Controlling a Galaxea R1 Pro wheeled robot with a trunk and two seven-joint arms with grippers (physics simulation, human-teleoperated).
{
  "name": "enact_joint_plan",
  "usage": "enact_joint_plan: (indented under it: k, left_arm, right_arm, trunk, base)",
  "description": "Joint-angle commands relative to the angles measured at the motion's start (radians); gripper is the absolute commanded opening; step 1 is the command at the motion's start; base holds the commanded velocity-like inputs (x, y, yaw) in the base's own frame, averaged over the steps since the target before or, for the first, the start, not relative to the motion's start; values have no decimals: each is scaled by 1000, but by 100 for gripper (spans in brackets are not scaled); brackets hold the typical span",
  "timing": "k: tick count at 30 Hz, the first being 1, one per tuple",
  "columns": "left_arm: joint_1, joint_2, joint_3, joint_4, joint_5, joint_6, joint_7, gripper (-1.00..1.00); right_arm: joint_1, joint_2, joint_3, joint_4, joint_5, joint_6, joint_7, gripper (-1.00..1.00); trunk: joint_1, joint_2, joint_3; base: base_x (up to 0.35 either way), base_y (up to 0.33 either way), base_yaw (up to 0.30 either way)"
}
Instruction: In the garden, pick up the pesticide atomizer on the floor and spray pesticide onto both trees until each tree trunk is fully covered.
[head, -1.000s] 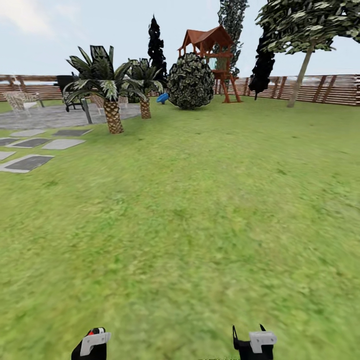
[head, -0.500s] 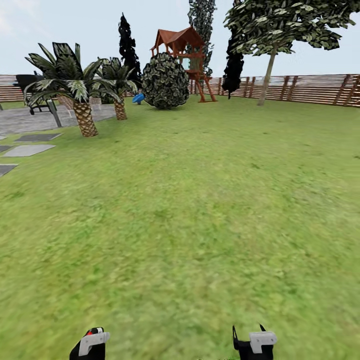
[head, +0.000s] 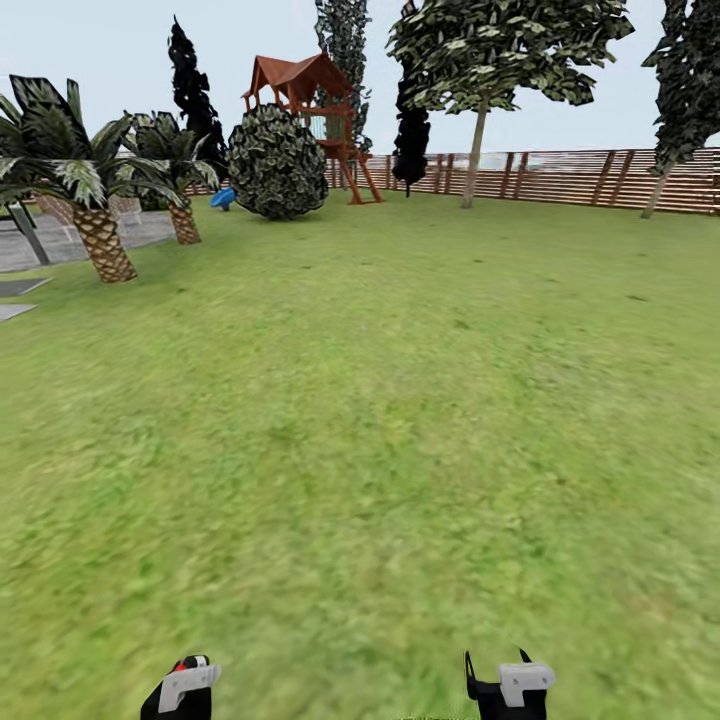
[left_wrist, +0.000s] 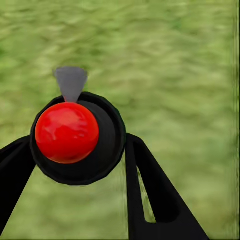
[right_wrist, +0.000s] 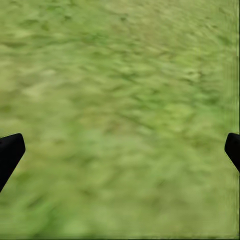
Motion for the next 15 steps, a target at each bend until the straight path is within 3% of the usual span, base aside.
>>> enact_joint_plan:
  k: [1, 15]
  left_arm:
    - [0, 0, 0, 0, 0, 0, 0, -100]
    - [0, 0, 0, 0, -1, 0, 0, -100]
  right_arm:
    - [0, 0, 0, 0, 0, 0, 0, 100]
    - [0, 1, 1, 0, 0, 0, 0, 100]
  trunk:
    - [0, 0, 0]
    - [0, 0, 7]
  base:
    - [0, 0, -300]
    - [0, 0, -300]
